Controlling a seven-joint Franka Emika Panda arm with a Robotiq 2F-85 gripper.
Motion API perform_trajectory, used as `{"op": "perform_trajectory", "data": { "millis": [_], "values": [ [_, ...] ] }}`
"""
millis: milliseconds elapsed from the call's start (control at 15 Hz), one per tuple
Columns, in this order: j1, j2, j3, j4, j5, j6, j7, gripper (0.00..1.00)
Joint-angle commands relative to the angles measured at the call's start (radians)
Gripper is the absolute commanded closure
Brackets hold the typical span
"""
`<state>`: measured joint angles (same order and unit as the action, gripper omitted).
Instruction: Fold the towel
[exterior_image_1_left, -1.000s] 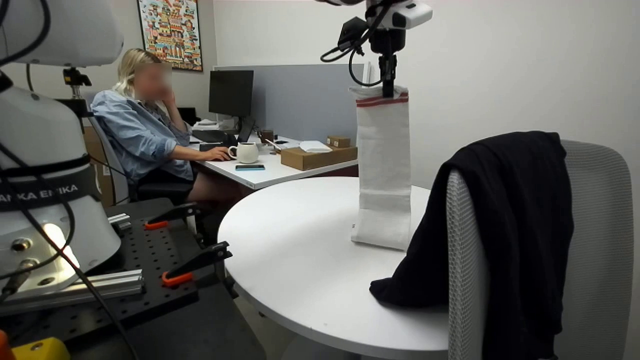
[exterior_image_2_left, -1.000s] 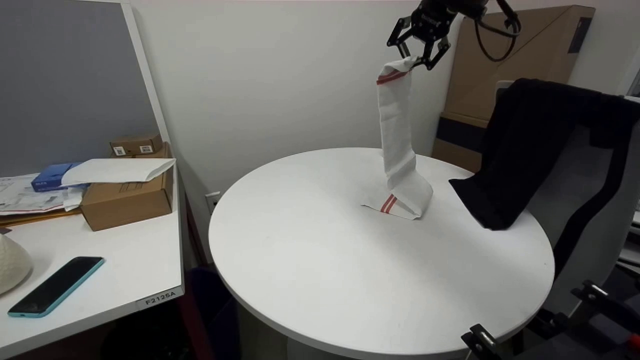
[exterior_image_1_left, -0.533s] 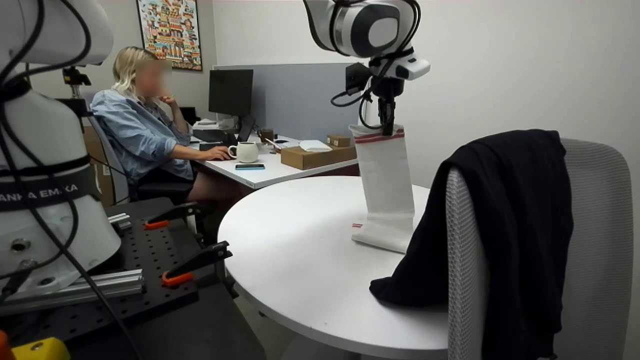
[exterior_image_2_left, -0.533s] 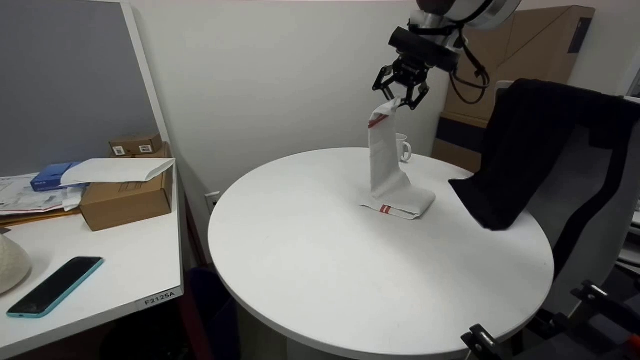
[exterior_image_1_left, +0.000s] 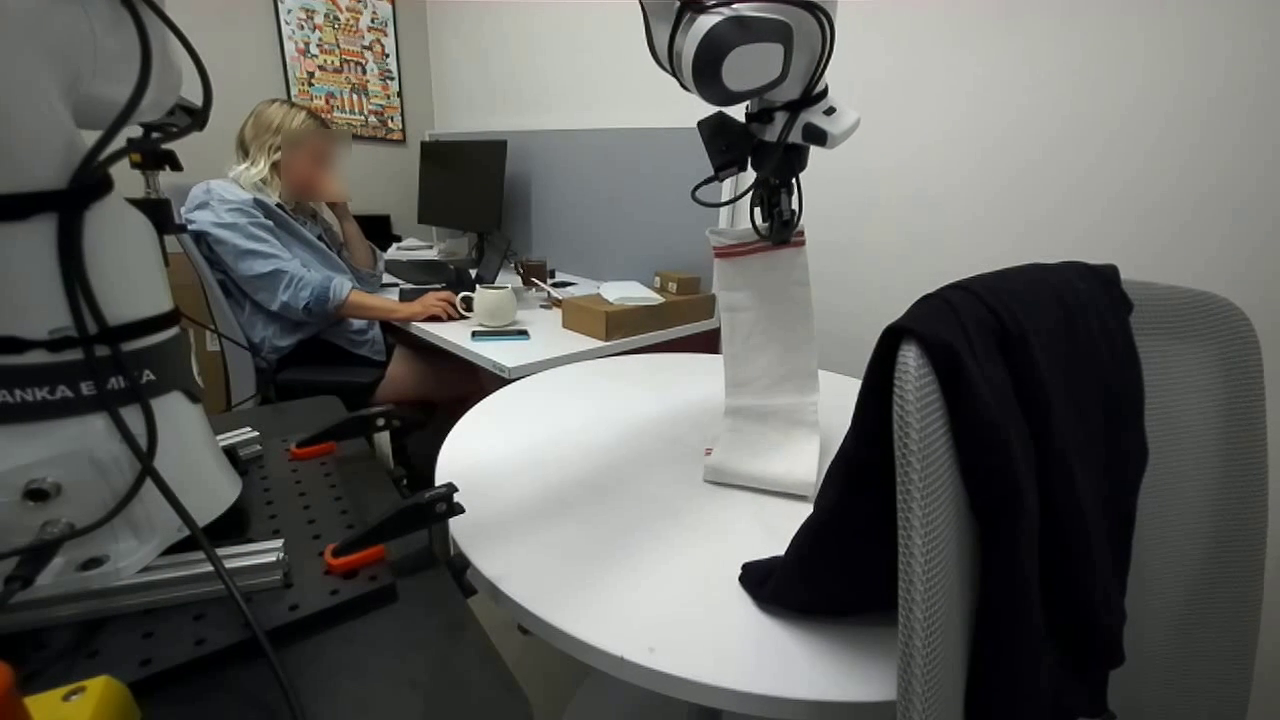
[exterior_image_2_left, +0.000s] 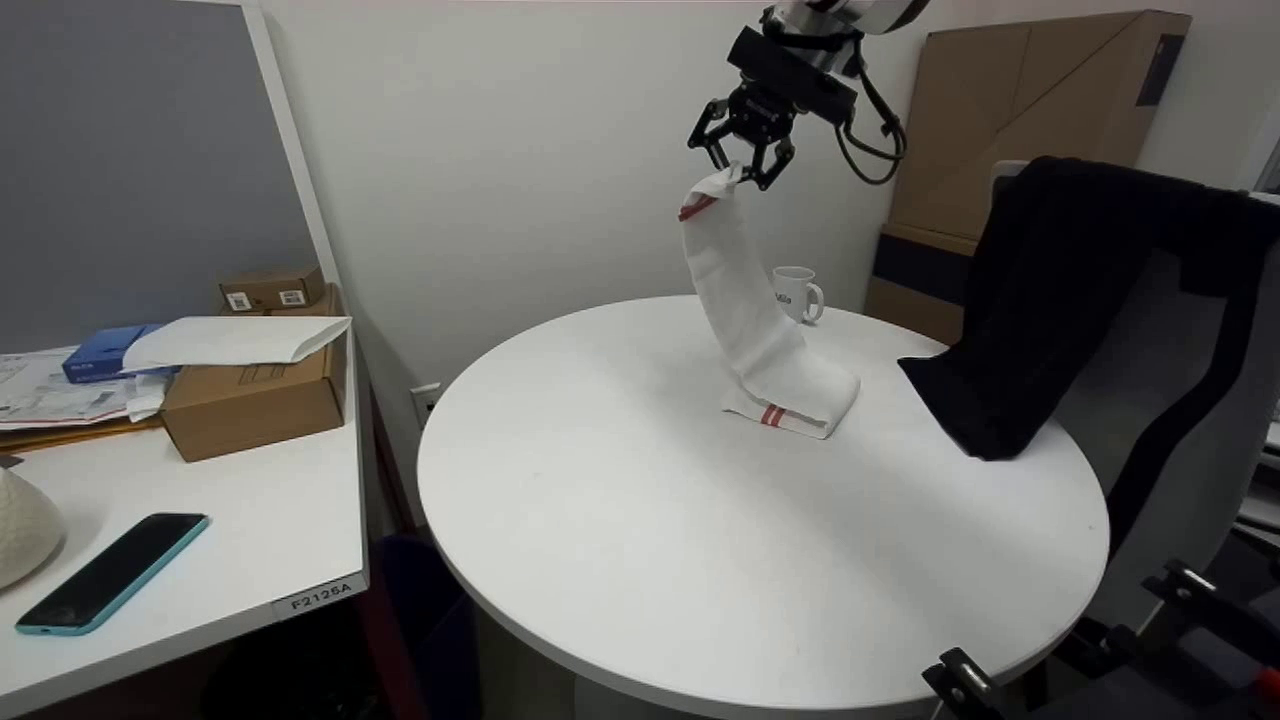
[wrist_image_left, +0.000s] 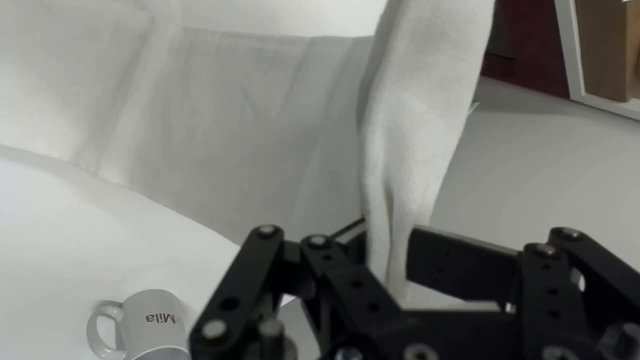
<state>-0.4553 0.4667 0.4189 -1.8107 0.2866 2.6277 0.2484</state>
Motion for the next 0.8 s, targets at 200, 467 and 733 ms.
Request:
{"op": "perform_trajectory", "data": {
  "millis": [200, 467, 733],
  "values": [
    [0.168, 0.034, -0.219, 0.076, 0.111, -0.188, -0.186, 1.0],
    [0.215, 0.058, -0.272, 0.084, 0.097, -0.281, -0.244, 1.0],
    [0.244, 0.059, -0.309, 0.07, 0.082, -0.33, -0.282, 1.0]
  ]
}}
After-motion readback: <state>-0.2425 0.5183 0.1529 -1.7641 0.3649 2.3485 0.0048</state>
